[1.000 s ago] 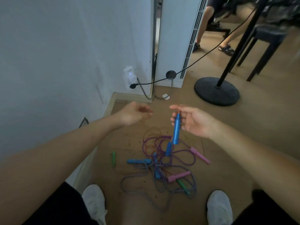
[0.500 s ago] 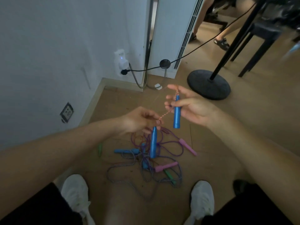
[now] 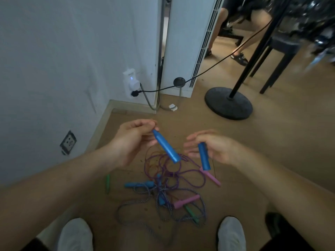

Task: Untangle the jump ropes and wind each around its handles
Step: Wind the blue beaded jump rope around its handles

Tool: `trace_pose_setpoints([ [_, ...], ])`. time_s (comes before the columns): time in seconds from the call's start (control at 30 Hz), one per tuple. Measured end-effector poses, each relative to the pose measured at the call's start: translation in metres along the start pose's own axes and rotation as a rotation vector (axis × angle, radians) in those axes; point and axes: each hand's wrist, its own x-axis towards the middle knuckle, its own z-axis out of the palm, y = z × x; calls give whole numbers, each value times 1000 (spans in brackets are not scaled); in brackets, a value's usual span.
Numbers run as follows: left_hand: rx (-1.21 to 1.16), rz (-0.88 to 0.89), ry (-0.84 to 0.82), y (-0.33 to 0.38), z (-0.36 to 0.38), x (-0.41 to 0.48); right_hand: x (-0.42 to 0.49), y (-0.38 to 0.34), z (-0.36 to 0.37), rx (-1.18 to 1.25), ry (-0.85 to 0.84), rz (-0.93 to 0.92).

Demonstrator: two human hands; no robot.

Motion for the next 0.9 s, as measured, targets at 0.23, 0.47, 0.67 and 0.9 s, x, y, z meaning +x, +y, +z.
trace_pose_setpoints([
  [0.23,199,-9,-56,0,-2,-13,-5,0,7,66,-233,-102],
  [0.47,73,-48,-160,-6,15,-22,-9,8,29,-182,-424,-238],
  [0.67,317,52,-28,-4,13,-15,-14,12,34,-356,-380,-298],
  [0.9,655,149,-133,0,-3,1,-19,3,26,-479,-484,-243],
])
